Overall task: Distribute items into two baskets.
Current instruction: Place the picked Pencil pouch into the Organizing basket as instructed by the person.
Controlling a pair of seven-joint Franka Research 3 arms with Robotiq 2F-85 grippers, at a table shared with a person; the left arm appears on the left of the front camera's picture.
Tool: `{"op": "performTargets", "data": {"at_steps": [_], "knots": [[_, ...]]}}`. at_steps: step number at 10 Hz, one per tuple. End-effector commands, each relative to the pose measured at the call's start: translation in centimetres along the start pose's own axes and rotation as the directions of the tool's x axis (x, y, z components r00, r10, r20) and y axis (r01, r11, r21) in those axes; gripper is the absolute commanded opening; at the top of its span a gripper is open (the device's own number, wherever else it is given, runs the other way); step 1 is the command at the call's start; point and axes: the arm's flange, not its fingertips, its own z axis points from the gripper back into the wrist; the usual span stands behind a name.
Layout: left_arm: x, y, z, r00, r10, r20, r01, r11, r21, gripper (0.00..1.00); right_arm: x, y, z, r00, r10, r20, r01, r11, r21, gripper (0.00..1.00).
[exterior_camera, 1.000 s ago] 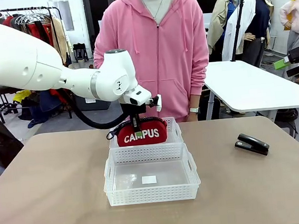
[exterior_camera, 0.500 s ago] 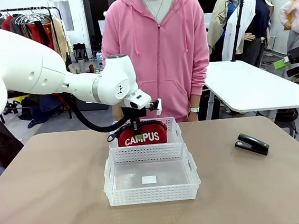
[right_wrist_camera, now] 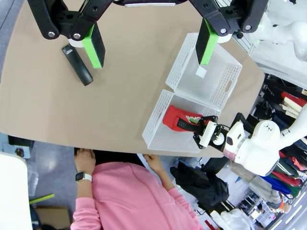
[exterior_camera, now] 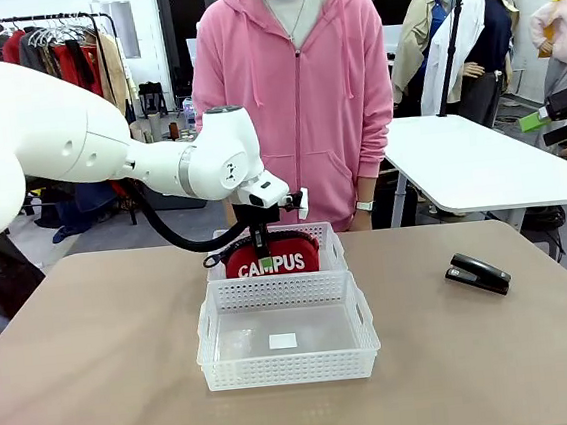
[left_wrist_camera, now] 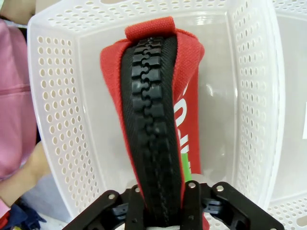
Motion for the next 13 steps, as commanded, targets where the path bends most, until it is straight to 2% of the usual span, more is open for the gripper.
{"op": "performTargets", "data": {"at_steps": [1, 2, 5, 13], "knots": [[0.1, 0.5, 0.4, 1.000, -0.017, -0.006, 0.017, 1.000, 0.000, 0.82, 0.1, 0.0, 0.0, 1.000, 0.003, 0.012, -0.003, 1.000, 0.016, 1.00], [0.1, 0.6, 0.4, 1.000, -0.017, -0.008, 0.017, 1.000, 0.000, 1.00, 0.1, 0.0, 0.0, 1.000, 0.003, 0.012, -0.003, 1.000, 0.016, 1.00], [-0.1, 0.8, 0.8, 1.000, -0.011, -0.011, 0.011, 1.000, 0.006, 1.00, 0.1, 0.0, 0.0, 1.000, 0.003, 0.012, -0.003, 1.000, 0.016, 1.00], [0.9, -2.0, 7.7, 0.998, -0.049, -0.044, 0.050, 0.998, 0.029, 1.00, 0.1, 0.0, 0.0, 1.000, 0.003, 0.012, -0.003, 1.000, 0.016, 1.00]]}}
